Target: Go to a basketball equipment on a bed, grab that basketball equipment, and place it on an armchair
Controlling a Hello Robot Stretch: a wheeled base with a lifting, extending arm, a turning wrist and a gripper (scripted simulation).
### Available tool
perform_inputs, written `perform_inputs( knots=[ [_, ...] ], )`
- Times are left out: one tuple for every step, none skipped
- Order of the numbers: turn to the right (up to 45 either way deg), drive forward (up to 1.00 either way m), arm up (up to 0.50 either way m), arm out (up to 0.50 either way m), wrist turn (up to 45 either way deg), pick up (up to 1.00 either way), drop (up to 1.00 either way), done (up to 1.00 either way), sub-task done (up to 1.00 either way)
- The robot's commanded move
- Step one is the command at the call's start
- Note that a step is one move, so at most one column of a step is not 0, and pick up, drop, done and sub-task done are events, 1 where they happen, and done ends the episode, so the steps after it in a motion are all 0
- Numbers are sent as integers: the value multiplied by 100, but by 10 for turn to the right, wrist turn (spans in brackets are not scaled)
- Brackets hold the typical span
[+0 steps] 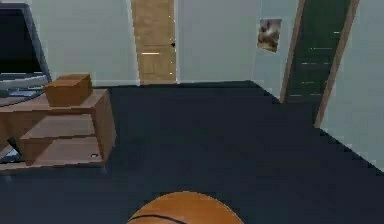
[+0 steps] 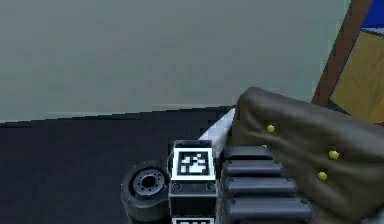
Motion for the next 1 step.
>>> perform_inputs(
  knots=[
    [450,0,0,0,0,0,0,0,0]
  ],
)
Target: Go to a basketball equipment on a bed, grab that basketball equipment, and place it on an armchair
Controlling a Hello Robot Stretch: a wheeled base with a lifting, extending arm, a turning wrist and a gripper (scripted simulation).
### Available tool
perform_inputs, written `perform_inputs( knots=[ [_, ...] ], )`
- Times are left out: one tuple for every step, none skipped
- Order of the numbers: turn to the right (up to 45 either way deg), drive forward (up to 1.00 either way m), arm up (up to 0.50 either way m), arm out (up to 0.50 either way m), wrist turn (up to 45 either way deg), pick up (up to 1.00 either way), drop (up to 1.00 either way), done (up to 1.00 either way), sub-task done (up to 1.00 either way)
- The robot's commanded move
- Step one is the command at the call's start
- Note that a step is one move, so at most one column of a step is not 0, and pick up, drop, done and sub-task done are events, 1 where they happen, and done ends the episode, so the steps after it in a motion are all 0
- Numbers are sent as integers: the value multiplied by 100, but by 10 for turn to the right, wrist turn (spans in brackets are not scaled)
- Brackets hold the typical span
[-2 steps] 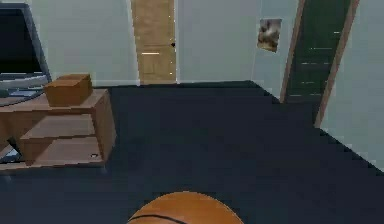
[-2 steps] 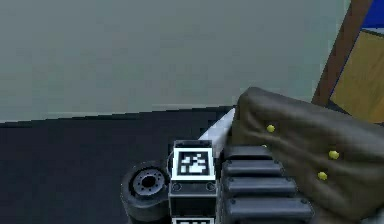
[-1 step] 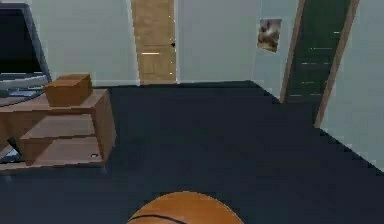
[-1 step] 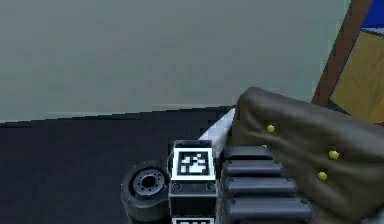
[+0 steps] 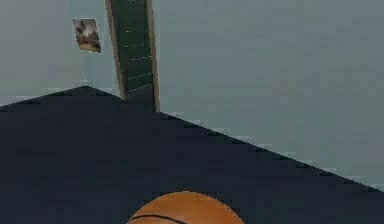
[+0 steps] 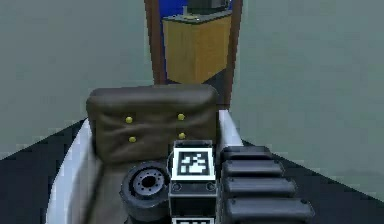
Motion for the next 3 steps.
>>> perform_inputs(
  knots=[
    [450,0,0,0,0,0,0,0,0],
    [210,0,0,0,0,0,0,0,0],
    [-450,0,0,0,0,0,0,0,0]
  ],
)
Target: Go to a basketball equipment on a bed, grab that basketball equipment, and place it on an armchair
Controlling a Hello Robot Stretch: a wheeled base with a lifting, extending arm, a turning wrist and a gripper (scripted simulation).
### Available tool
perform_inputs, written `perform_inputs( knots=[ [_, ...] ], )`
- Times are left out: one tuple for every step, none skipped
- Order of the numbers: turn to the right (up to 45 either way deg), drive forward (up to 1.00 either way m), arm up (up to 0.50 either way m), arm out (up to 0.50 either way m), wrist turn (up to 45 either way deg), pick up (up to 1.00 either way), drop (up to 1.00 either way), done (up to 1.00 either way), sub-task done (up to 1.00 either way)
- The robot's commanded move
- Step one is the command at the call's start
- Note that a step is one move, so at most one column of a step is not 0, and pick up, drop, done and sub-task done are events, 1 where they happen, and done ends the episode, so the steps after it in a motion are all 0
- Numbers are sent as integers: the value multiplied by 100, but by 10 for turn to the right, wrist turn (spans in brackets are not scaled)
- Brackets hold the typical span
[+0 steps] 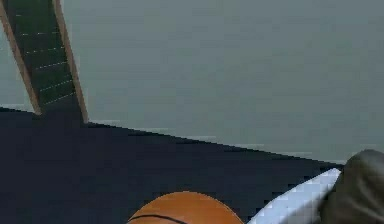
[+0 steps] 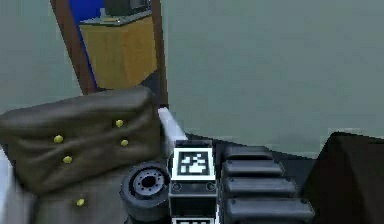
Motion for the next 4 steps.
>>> perform_inputs(
  knots=[
    [-450,0,0,0,0,0,0,0,0],
    [-30,0,0,0,0,0,0,0,0],
    [0,0,0,22,0,0,0,0,0],
    [0,0,0,0,450,0,0,0,0]
  ],
)
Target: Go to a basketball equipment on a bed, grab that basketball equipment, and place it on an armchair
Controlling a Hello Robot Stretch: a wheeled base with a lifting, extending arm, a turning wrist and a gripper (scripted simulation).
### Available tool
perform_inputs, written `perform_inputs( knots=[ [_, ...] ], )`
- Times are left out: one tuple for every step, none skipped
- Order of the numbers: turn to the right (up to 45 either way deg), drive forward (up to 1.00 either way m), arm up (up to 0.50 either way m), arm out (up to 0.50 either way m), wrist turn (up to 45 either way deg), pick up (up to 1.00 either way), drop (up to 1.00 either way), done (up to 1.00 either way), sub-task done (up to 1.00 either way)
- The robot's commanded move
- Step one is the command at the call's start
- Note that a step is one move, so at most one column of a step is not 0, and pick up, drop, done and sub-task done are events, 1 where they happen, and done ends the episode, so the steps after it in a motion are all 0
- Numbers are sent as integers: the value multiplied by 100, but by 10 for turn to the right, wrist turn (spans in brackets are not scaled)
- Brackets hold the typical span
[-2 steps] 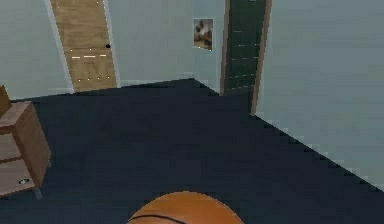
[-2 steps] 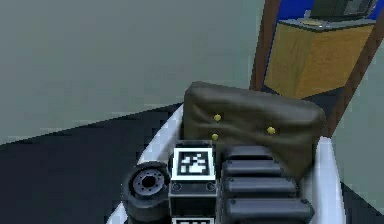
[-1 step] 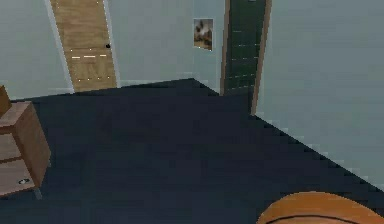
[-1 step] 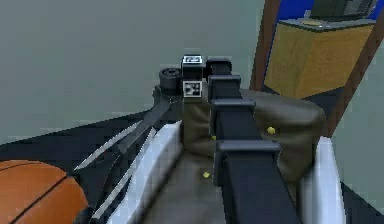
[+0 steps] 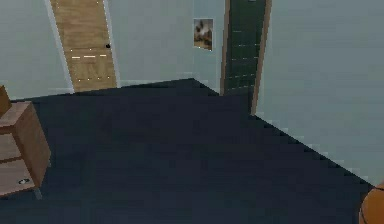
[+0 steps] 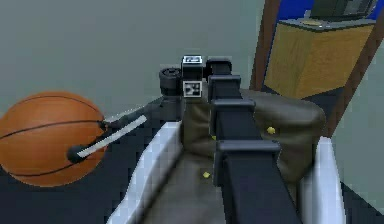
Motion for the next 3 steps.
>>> perform_inputs(
  knots=[
    [0,0,0,0,450,0,0,0,0],
    [0,0,0,0,450,0,0,0,0],
    [0,0,0,0,150,0,0,0,0]
  ],
)
